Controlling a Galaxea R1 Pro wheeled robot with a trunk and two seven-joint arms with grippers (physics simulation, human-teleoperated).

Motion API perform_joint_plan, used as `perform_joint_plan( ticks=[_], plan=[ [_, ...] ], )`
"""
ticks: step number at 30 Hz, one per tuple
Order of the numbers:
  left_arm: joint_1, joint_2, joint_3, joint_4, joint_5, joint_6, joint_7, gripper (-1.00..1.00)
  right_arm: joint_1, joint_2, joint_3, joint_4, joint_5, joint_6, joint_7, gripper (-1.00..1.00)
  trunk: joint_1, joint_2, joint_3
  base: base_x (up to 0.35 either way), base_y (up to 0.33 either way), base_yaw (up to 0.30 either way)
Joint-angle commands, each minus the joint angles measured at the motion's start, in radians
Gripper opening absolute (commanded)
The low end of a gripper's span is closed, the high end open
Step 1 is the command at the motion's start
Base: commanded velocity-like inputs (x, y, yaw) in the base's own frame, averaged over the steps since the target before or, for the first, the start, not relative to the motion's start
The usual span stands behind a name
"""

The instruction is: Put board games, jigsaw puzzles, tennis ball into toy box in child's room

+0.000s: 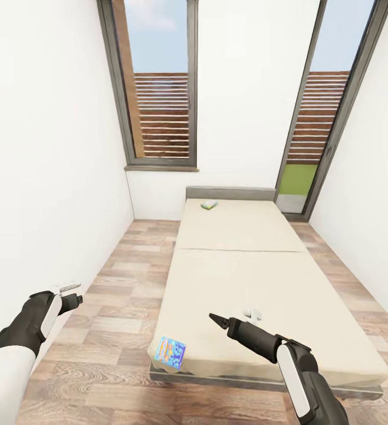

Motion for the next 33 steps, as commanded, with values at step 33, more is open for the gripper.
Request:
perform_joint_plan(
  ticks=[33],
  plan=[
    [0.000, 0.000, -0.001, -0.001, 0.011, 0.004, 0.007, 1.00, -0.001, 0.002, -0.003, 0.012, 0.000, 0.007, 0.003, 1.00, 0.001, -0.002, 0.053, 0.000, 0.000, 0.000]
  ],
)
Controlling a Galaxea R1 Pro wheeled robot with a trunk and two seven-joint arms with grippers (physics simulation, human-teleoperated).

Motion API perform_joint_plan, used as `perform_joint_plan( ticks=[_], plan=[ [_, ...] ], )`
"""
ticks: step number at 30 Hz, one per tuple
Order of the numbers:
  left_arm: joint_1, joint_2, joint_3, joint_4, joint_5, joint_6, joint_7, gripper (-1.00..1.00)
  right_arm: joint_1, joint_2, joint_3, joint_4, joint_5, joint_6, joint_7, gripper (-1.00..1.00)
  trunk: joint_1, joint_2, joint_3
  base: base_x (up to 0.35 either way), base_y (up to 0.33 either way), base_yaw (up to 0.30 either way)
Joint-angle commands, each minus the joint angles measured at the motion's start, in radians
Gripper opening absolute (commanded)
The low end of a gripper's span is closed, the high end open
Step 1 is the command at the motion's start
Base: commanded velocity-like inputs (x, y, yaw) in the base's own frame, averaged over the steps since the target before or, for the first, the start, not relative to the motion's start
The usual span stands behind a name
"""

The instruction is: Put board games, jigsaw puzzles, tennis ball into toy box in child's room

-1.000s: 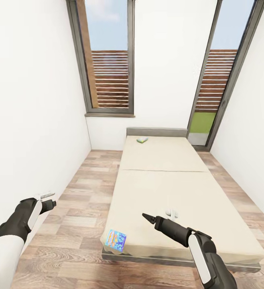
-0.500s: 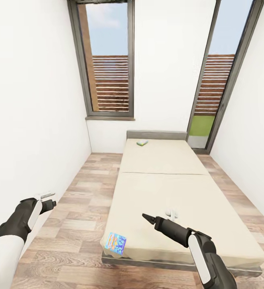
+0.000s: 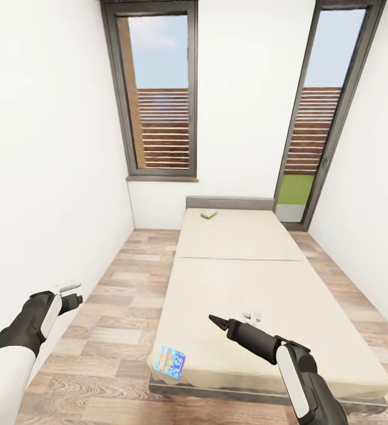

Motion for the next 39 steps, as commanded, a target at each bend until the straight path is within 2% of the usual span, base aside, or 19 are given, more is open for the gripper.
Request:
perform_joint_plan(
  ticks=[1, 9, 17, 25, 39],
  plan=[
    [-0.001, 0.000, 0.000, -0.001, 0.011, 0.004, 0.007, 1.00, -0.001, 0.001, -0.003, 0.000, -0.002, 0.007, 0.003, 1.00, 0.001, -0.002, 0.000, 0.000, 0.000, 0.000],
    [0.000, 0.001, 0.001, -0.001, 0.011, 0.004, 0.007, 1.00, -0.002, 0.001, -0.004, 0.002, -0.007, 0.006, 0.003, 1.00, 0.001, -0.002, 0.013, -0.010, 0.021, 0.000],
    [-0.001, 0.000, 0.001, -0.001, 0.011, 0.004, 0.007, 1.00, -0.001, 0.000, -0.008, 0.002, -0.015, 0.005, 0.003, 1.00, 0.001, -0.002, 0.024, -0.051, 0.180, 0.034],
    [-0.001, 0.000, 0.001, -0.001, 0.011, 0.003, 0.007, 1.00, -0.001, 0.000, -0.008, 0.003, -0.014, -0.032, 0.002, 1.00, 0.001, -0.002, 0.027, -0.008, 0.043, 0.011],
    [0.000, 0.001, 0.001, -0.001, 0.011, 0.003, 0.007, 1.00, -0.002, 0.000, -0.014, 0.020, -0.018, -0.042, 0.003, 1.00, 0.001, -0.002, 0.027, -0.001, 0.003, 0.001]
  ],
)
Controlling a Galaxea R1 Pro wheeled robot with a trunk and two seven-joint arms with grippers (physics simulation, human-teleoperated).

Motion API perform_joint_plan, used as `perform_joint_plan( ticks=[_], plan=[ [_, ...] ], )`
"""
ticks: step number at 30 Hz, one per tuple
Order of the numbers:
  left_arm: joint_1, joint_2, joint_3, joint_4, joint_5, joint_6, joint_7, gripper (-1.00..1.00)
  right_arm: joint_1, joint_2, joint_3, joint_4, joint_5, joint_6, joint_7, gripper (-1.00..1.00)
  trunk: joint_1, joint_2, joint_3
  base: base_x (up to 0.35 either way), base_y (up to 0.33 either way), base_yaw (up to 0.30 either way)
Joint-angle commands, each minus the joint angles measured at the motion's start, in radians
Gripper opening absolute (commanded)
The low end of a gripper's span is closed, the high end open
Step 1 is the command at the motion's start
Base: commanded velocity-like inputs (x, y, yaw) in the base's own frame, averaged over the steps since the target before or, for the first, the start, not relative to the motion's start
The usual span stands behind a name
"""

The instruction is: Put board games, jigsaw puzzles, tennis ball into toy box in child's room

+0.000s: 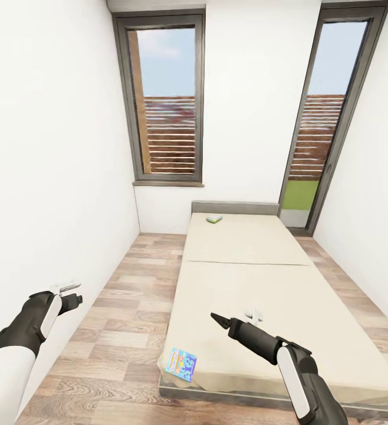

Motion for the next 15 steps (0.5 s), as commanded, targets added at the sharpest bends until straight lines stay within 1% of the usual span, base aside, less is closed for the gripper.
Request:
perform_joint_plan(
  ticks=[1, 15],
  plan=[
    [-0.001, 0.000, 0.000, -0.001, 0.011, 0.004, 0.007, 1.00, -0.001, 0.001, -0.003, 0.000, -0.004, 0.008, 0.002, 1.00, 0.001, -0.002, -0.002, 0.000, 0.000, 0.000],
    [-0.001, 0.000, 0.000, -0.001, 0.011, 0.004, 0.007, 1.00, 0.000, 0.001, -0.004, 0.001, -0.004, 0.009, 0.003, 1.00, 0.001, -0.002, -0.002, 0.000, 0.000, 0.000]
  ],
)
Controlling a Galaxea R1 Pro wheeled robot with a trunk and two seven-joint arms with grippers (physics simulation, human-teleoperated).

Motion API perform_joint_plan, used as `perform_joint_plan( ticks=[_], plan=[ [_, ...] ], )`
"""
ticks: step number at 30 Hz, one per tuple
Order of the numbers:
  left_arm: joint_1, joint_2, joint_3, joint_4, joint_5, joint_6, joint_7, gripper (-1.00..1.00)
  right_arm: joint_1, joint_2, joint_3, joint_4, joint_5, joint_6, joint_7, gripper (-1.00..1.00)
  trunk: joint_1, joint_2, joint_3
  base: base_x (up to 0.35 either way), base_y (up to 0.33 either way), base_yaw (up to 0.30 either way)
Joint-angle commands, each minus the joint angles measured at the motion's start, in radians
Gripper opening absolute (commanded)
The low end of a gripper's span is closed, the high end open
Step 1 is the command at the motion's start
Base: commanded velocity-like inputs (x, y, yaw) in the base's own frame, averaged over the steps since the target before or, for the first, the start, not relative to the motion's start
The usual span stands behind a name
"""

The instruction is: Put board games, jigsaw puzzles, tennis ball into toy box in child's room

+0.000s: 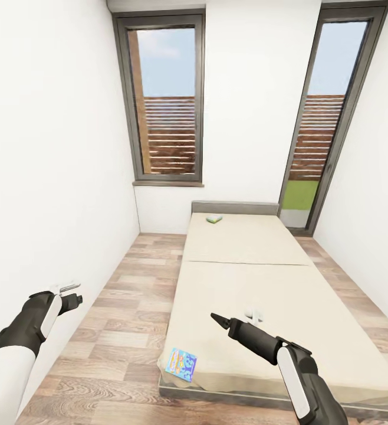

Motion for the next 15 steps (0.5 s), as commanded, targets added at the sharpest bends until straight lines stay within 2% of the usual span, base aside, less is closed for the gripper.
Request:
perform_joint_plan(
  ticks=[1, 10, 14, 15],
  plan=[
    [-0.001, 0.000, 0.000, -0.001, 0.011, 0.004, 0.007, 1.00, -0.001, 0.001, -0.003, 0.000, -0.004, 0.007, 0.002, 1.00, 0.001, -0.002, -0.002, 0.000, 0.000, 0.000],
    [-0.001, 0.000, -0.001, -0.001, 0.011, 0.005, 0.007, 1.00, -0.001, 0.001, -0.003, 0.023, -0.004, 0.007, 0.001, 1.00, 0.001, -0.002, -0.002, 0.000, 0.000, 0.000],
    [0.000, 0.000, 0.000, -0.001, 0.012, 0.005, 0.006, 1.00, -0.006, 0.002, -0.004, 0.090, -0.005, 0.007, 0.001, 1.00, 0.001, -0.002, -0.002, 0.000, 0.000, 0.000],
    [0.000, 0.000, 0.000, -0.001, 0.012, 0.005, 0.006, 1.00, -0.009, 0.002, -0.004, 0.131, -0.006, 0.007, 0.002, 1.00, 0.001, -0.002, -0.002, 0.000, 0.000, 0.000]
  ],
)
